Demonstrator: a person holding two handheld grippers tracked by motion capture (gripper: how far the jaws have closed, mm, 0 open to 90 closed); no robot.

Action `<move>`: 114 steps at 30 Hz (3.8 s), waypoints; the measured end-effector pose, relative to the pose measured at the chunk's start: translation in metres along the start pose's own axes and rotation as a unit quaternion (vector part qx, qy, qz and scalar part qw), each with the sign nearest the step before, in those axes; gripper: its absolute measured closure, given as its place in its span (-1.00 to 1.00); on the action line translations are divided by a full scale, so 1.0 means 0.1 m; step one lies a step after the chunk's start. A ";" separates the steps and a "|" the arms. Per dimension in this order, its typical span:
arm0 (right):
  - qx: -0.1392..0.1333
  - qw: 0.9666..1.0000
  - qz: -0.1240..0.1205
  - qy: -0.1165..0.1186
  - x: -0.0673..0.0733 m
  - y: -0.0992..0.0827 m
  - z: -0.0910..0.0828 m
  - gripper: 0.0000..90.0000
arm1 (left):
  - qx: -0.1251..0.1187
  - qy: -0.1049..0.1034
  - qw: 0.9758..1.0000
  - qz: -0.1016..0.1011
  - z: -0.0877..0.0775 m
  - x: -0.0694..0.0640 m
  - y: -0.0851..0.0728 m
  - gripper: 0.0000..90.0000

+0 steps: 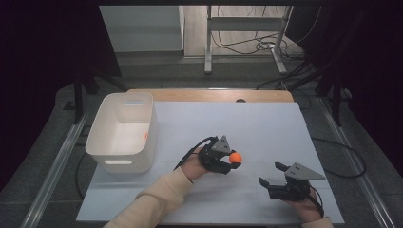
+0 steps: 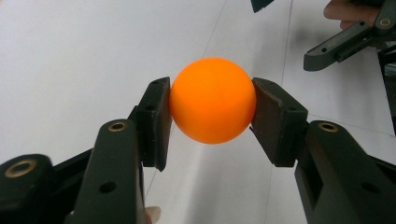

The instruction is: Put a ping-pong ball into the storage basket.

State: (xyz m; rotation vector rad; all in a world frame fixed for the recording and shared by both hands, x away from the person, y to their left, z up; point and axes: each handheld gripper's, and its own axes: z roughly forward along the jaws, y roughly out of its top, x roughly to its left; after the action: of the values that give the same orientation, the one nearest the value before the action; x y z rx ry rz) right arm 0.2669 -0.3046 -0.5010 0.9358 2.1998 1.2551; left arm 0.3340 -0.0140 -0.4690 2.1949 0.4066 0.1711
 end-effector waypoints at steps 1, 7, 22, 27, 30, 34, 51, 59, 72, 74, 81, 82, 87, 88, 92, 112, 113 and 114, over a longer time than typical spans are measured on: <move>0.000 1.000 -0.001 0.000 0.00 0.00 0.00 -0.65 | -0.001 0.001 1.000 -0.002 -0.02 0.01 0.00 0.12; 0.000 1.000 -0.003 0.001 0.00 0.00 0.00 -0.65 | -0.012 0.005 1.000 -0.007 -0.10 0.04 0.02 0.12; 0.001 1.000 -0.003 0.000 0.00 0.00 0.00 -0.65 | -0.029 0.013 0.999 -0.017 -0.28 0.08 0.06 0.12; 0.002 1.000 -0.003 0.000 0.00 0.00 0.00 -0.65 | -0.039 0.017 0.999 -0.023 -0.33 0.09 0.08 0.12; 0.001 1.000 -0.003 0.000 0.00 0.00 0.00 -0.65 | -0.040 0.019 0.999 -0.020 -0.35 0.09 0.08 0.12; 0.001 1.000 -0.003 -0.001 0.00 0.00 0.00 -0.65 | -0.049 0.023 0.998 -0.020 -0.41 0.10 0.10 0.12; 0.000 1.000 -0.006 -0.001 0.00 0.00 -0.01 -0.65 | -0.072 0.038 0.996 -0.030 -0.61 0.16 0.11 0.12; 0.000 1.000 -0.007 -0.001 0.00 0.00 0.00 -0.65 | -0.081 0.046 0.995 -0.042 -0.71 0.22 0.09 0.12; -0.003 1.000 -0.007 -0.001 0.00 0.00 -0.01 -0.65 | -0.094 0.057 0.992 -0.055 -0.86 0.30 0.08 0.12; -0.003 1.000 -0.007 -0.001 0.00 0.00 -0.01 -0.65 | -0.095 0.058 0.992 -0.055 -0.87 0.30 0.08 0.12; -0.002 1.000 -0.007 0.000 0.00 0.00 -0.01 -0.65 | -0.102 0.058 0.992 -0.056 -0.94 0.31 0.08 0.12; -0.001 1.000 -0.008 -0.001 0.00 0.00 -0.01 -0.65 | -0.103 0.058 0.991 -0.055 -0.94 0.31 0.08 0.12; -0.001 1.000 -0.009 -0.001 0.00 0.00 -0.01 -0.65 | -0.108 0.060 0.991 -0.056 -0.99 0.32 0.09 0.12; -0.001 1.000 -0.008 0.000 0.00 0.00 -0.01 -0.65 | -0.109 0.060 0.991 -0.056 -1.01 0.32 0.09 0.12; -0.001 1.000 -0.008 -0.001 0.00 0.00 -0.01 -0.65 | -0.113 0.064 0.990 -0.057 -1.07 0.33 0.09 0.12; 0.001 1.000 -0.009 0.000 0.01 0.00 -0.01 -0.65 | -0.122 0.088 0.987 -0.060 -1.23 0.37 0.09 0.12; 0.001 1.000 -0.009 0.000 0.00 0.00 -0.01 -0.65 | -0.122 0.090 0.987 -0.061 -1.24 0.37 0.09 0.12; 0.001 1.000 -0.009 0.000 0.00 0.00 -0.01 -0.65 | -0.123 0.090 0.986 -0.062 -1.25 0.38 0.09 0.12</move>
State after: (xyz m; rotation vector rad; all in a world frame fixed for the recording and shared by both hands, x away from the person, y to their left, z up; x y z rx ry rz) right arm 0.2663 -0.3046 -0.5006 0.9152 2.2049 1.2445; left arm 0.3384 0.0875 -0.3867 1.9121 0.5893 0.3352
